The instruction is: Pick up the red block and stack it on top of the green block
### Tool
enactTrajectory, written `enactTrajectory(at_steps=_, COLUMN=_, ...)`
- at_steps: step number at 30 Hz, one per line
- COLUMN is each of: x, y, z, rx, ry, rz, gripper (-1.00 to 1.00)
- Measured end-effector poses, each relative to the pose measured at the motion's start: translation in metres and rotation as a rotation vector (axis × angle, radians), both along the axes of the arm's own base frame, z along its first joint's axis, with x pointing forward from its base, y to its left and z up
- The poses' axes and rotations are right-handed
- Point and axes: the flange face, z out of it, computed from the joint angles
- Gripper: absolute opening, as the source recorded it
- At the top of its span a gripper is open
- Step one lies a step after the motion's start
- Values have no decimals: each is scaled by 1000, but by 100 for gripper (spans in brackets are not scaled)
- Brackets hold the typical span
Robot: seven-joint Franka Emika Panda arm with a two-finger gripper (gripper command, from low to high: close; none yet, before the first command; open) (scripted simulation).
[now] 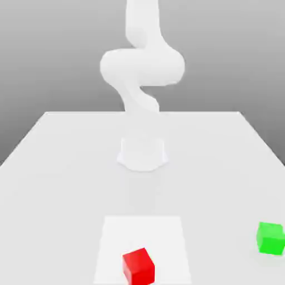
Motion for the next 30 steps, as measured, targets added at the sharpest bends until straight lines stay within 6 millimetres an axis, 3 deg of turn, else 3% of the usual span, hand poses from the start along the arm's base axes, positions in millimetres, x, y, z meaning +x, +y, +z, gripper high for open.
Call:
enactTrajectory(at_steps=6, x=68, y=-2, z=-100, rx=-20, ry=172, rz=100, gripper=0)
enactTrajectory(at_steps=13, x=113, y=1, z=-228, rx=-56, ry=364, rz=204, gripper=0)
enactTrajectory(at_steps=18, x=124, y=2, z=-323, rx=-94, ry=500, rz=275, gripper=0)
enactTrajectory(at_steps=24, x=112, y=-3, z=-433, rx=-152, ry=663, rz=355, gripper=0)
enactTrajectory(at_steps=30, x=105, y=-5, z=-519, rx=-172, ry=711, rz=379, gripper=0)
